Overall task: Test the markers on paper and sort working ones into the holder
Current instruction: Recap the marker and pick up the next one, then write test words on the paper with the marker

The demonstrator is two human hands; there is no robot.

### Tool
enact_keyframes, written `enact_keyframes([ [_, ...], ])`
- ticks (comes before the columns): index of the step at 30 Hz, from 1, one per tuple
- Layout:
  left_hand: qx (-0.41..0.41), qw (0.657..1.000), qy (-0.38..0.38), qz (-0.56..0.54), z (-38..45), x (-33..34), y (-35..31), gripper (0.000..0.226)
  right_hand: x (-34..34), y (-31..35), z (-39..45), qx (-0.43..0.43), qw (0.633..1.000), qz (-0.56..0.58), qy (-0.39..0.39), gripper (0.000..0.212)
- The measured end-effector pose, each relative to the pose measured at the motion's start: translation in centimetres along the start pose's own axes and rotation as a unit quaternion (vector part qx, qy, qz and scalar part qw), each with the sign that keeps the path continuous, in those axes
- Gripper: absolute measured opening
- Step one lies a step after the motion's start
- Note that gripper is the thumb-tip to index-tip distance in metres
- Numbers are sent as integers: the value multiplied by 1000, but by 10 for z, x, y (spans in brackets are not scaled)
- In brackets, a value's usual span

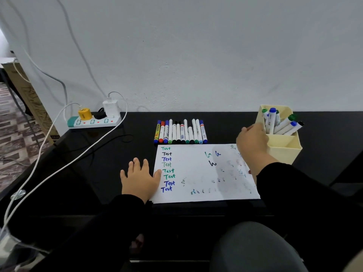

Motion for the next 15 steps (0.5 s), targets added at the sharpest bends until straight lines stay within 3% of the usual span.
enact_keyframes([
  [7,9,1000,-9,-12,1,-1,-1,68,57,28,-10,-59,993,-70,78,28],
  [15,1,1000,-4,-1,4,0,-1,69,124,45,5,-56,968,-118,216,28],
])
Point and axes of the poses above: each hand's wrist, its own z-axis towards the middle knuckle, its own x-axis out of the palm, y = z × x, the point moved 9 cm from there along z, towards the middle knuckle
